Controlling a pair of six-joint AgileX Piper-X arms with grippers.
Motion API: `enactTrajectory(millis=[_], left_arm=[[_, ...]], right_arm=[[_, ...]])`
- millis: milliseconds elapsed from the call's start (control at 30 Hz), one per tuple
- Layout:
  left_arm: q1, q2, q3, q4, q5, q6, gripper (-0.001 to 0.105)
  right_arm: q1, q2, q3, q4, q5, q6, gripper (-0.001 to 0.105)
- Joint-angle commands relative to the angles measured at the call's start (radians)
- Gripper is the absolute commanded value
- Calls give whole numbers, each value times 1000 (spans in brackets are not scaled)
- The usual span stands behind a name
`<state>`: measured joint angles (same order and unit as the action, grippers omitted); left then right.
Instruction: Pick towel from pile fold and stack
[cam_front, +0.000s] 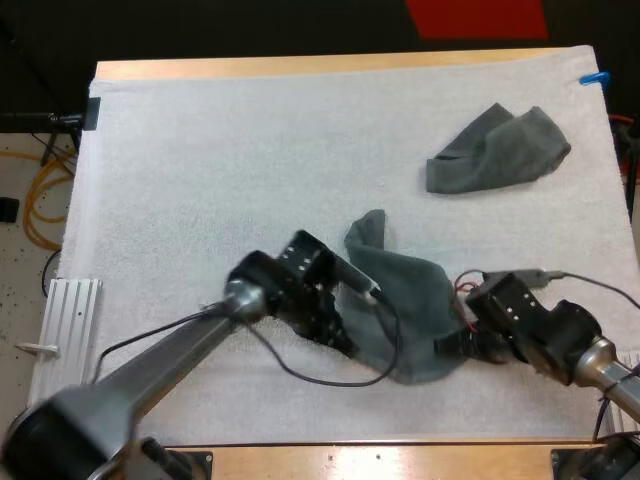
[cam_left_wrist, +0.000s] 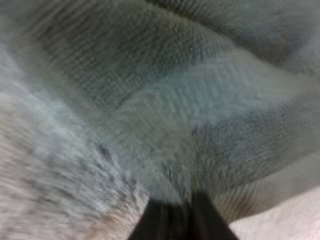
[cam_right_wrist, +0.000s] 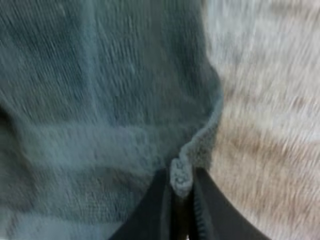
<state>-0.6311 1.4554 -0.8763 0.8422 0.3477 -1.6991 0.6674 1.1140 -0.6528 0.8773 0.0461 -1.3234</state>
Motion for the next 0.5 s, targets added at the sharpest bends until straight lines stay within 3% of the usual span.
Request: enactTrajectory(millis=[0,67,200,467], left_arm=[[16,-58,-17,18,-26,6,0],[50,-143,-33,21,-18,-5,0],[145,-298,-98,29,95,-33,0],[172,-456,-194,133,98,-74,0]], right_arm=[[-5,-16,-30,-19,31,-6,0],[-5,-26,-73,-32,74,-6,0],[-5,-32,-195,-44,132,-60,0],[-5,-36,-422,70,129,-88,0]])
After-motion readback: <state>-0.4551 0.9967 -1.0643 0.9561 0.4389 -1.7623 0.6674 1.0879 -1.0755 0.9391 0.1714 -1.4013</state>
